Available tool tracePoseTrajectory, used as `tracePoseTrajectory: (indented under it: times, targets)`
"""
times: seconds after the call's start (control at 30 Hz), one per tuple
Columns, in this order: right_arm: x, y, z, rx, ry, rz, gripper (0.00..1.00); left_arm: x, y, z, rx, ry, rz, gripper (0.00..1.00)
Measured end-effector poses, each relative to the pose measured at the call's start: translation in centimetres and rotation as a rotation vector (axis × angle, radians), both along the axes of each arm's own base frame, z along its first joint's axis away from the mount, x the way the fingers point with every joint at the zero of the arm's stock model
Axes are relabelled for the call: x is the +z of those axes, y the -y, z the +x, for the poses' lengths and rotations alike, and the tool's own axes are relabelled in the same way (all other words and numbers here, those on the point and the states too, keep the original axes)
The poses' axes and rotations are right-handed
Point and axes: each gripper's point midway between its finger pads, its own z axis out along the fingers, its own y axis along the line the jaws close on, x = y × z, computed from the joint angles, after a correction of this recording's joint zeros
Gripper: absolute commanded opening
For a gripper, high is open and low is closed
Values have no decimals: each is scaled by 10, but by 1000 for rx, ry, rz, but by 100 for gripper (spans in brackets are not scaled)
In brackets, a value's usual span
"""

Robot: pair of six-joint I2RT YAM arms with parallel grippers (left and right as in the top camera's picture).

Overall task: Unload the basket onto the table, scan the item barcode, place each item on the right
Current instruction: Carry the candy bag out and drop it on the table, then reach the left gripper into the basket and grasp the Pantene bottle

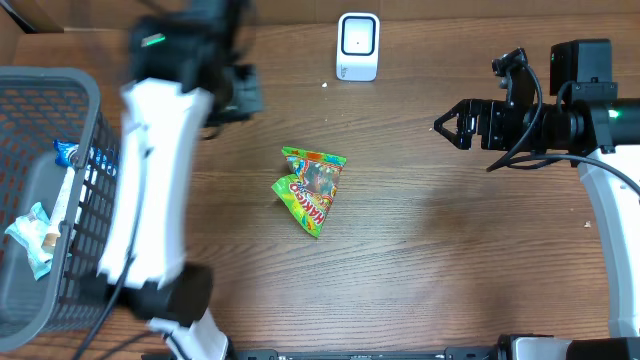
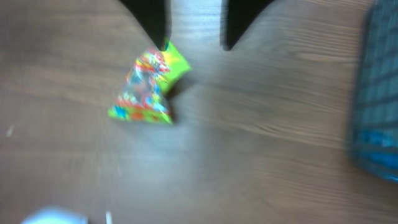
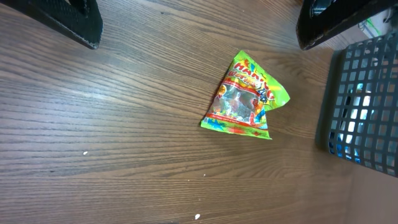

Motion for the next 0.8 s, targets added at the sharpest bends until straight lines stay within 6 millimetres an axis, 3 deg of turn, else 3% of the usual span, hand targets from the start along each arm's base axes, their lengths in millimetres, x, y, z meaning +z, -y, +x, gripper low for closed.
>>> tracePoseTrajectory:
  times: [0.07,0.17,0.3,0.5,0.63,0.8]
  targets:
    - [0,0,0,0,0,0,100,27,-32,-11,83,81,6,79]
    - [0,0,0,0,1,0,100,51,-84,-26,232,155,18,82]
    - [0,0,0,0,1,0,100,56,-155,-46,443,165,43,84]
    - [0,0,0,0,1,0,100,30,-231,-80,685,77,51,86]
    - [0,0,1,0,4,0,100,5,-273,-86,794,66,44,84]
    - [2,0,3,0,16,0,100,-45,-297,-87,814,-15,34,83]
